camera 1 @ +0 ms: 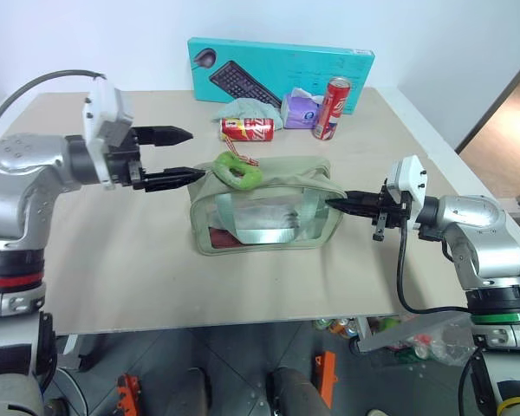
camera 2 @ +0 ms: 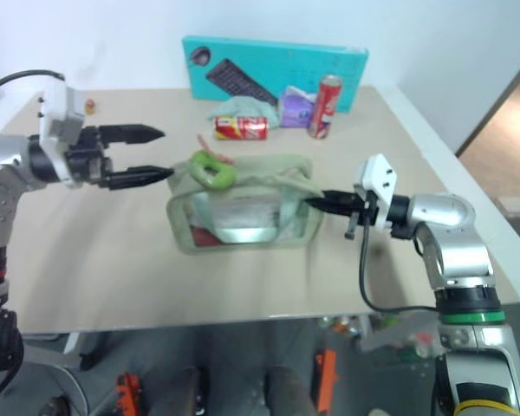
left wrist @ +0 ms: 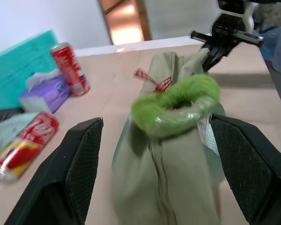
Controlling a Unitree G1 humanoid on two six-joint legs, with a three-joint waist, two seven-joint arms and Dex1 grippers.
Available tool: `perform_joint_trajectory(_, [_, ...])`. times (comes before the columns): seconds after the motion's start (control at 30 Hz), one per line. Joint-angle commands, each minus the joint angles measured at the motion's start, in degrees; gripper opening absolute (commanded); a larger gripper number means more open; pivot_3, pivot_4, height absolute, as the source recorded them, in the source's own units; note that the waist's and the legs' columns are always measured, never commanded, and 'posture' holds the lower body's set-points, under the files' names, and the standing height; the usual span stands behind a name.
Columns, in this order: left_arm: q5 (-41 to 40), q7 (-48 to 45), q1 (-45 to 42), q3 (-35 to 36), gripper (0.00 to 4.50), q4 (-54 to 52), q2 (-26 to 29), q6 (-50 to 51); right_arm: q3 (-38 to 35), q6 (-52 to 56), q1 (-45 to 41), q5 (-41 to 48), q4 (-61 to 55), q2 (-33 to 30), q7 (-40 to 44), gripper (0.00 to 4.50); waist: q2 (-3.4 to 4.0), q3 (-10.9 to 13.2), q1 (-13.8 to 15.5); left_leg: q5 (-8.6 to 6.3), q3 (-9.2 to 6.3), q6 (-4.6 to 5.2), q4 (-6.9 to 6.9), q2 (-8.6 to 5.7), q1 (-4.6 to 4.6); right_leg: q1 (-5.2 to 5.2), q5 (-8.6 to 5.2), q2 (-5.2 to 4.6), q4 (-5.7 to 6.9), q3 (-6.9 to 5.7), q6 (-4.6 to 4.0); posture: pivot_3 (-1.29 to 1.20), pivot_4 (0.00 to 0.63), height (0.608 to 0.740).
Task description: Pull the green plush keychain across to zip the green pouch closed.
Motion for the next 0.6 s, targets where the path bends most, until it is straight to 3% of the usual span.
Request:
perform_joint_trajectory(0.03, [-2.54,5.15,7.36,3.81,3.76,-8.22,-0.23,1.92,-0.54,-1.33,-1.89,-0.17,0.41,0.03,0.42,0.00,0.02,-0.01,-0.02,0.00,0.01,0.00,0.00,0.00,0.01,0.01,0.00,-0.01,0.00,0.01,0.00,0.00,0.150,0.740])
perform_joint_trajectory(0.2, [-2.82,14.45,17.39,4.13,3.76,-14.33,-6.56,1.09,0.04,-1.72,-2.88,-0.36,1.30,0.67,0.66,0.00,-0.01,0.00,0.03,0.01,0.04,-0.01,0.02,0.02,0.04,0.03,0.02,-0.01,0.04,0.04,-0.02,0.00,0.150,0.740])
perform_joint_trajectory(0.4, [-1.91,19.18,19.87,2.98,3.76,-14.78,-9.98,-1.07,-0.07,-1.62,-3.22,-0.43,1.42,0.46,0.97,0.00,-0.01,-0.01,0.04,0.05,0.03,0.02,0.02,0.01,0.09,0.05,0.10,0.01,0.04,0.05,-0.06,0.00,0.150,0.740])
perform_joint_trajectory(0.5, [-1.60,20.77,19.75,2.27,2.96,-14.25,-11.65,-2.58,-0.26,-1.47,-3.00,-0.37,1.14,0.23,1.04,0.00,-0.01,-0.01,0.04,0.06,0.05,0.01,0.02,0.01,0.10,0.05,0.11,0.01,0.04,0.06,-0.05,0.00,0.150,0.740])
perform_joint_trajectory(0.6, [-1.57,21.43,19.56,1.05,1.88,-14.34,-12.61,-3.19,-0.38,-1.30,-2.54,-0.31,0.53,0.09,0.97,0.00,-0.01,-0.01,0.05,0.06,0.06,0.01,0.01,0.00,0.09,0.05,0.10,0.01,0.04,0.07,-0.04,0.00,0.150,0.740])
